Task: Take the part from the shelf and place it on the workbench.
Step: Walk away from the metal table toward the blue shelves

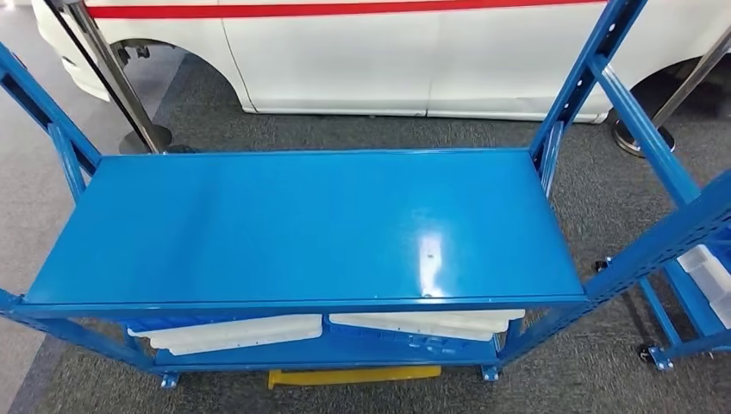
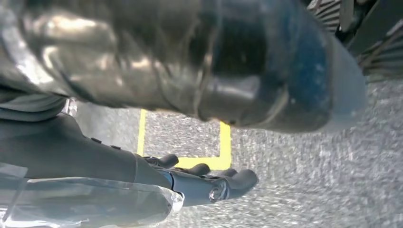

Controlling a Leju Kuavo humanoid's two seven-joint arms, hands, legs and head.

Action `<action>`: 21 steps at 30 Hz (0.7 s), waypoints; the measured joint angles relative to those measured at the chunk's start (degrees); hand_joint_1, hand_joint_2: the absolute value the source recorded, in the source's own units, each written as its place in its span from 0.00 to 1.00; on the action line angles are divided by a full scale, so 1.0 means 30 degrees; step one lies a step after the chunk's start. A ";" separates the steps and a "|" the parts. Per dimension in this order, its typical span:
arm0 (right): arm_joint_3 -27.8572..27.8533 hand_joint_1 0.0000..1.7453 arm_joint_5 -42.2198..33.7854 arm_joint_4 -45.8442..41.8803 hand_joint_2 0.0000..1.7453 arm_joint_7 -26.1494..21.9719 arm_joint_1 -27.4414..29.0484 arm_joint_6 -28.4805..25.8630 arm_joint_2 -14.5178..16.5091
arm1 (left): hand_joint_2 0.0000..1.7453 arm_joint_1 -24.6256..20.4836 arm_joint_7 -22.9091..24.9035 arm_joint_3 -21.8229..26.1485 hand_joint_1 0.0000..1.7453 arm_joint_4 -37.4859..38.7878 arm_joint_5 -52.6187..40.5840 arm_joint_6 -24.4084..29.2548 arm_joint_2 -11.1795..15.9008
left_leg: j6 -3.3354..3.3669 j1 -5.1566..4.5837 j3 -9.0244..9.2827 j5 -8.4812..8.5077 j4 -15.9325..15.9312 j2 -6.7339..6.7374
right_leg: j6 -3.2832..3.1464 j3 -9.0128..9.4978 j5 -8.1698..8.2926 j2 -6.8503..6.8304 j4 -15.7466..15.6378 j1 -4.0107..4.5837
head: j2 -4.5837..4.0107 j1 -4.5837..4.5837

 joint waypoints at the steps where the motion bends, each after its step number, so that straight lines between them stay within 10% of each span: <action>1: -0.0025 0.00 -0.0004 0.0000 0.00 0.0002 0.0012 -0.0009 0.0000 | 0.00 -0.0020 0.0000 0.0002 0.00 0.0002 0.0009 0.0015 -0.0006 | -0.0090 0.0019 -0.0080 -0.0020 0.0352 -0.0039 | -0.0067 0.0150 -0.0014 0.0140 -0.0155 -0.0064 | 0.0000 -0.0005; 7: -0.0211 0.00 -0.0004 -0.0007 0.00 0.0013 0.0014 -0.0036 -0.0009 | 0.00 -0.0114 0.0053 0.0011 0.00 0.0002 0.0071 0.0073 -0.0011 | -0.0688 0.0427 -0.3066 -0.2017 0.4958 -0.0341 | -0.0267 0.0597 -0.0152 0.1011 -0.0493 -0.0194 | 0.0000 -0.0038; 11: -0.0242 0.00 -0.0004 -0.0007 0.00 0.0024 0.0002 -0.0040 0.0004 | 0.00 -0.0089 0.0084 0.0024 0.00 0.0000 0.0087 0.0122 -0.0007 | -0.0645 0.0566 -0.2062 0.0623 0.1056 -0.1254 | -0.0052 0.0802 -0.0249 0.1797 -0.0450 -0.0294 | 0.0000 -0.0035; 15: -0.0251 0.00 0.0199 -0.0007 0.00 0.0025 0.0040 -0.0215 0.0015 | 0.00 -0.0162 0.0098 0.0025 0.00 0.0000 0.0109 0.0191 -0.0011 | -0.0176 0.0494 -0.1767 0.0996 -0.0094 -0.1797 | 0.0525 0.0692 -0.0278 0.2310 -0.0427 -0.0355 | 0.0000 -0.0031; 18: -0.0246 0.00 0.0468 -0.0007 0.00 0.0033 0.0108 -0.0321 0.0033 | 0.00 -0.0155 0.0082 0.0026 0.00 0.0002 0.0157 0.0220 -0.0040 | 0.0227 0.0557 -0.1602 0.1512 -0.0415 -0.1381 | 0.0720 0.0299 -0.1115 0.1351 0.0610 -0.0319 | 0.0000 -0.0022; 21: -0.0244 0.00 0.0561 -0.0007 0.00 0.0038 0.0031 -0.0332 0.0034 | 0.00 -0.0064 0.0073 0.0027 0.00 0.0002 0.0204 0.0222 -0.0035 | 0.0375 0.0418 -0.1679 0.1571 -0.0450 -0.0889 | 0.0809 -0.1204 -0.2977 0.0512 0.3972 -0.0363 | 0.0000 -0.0024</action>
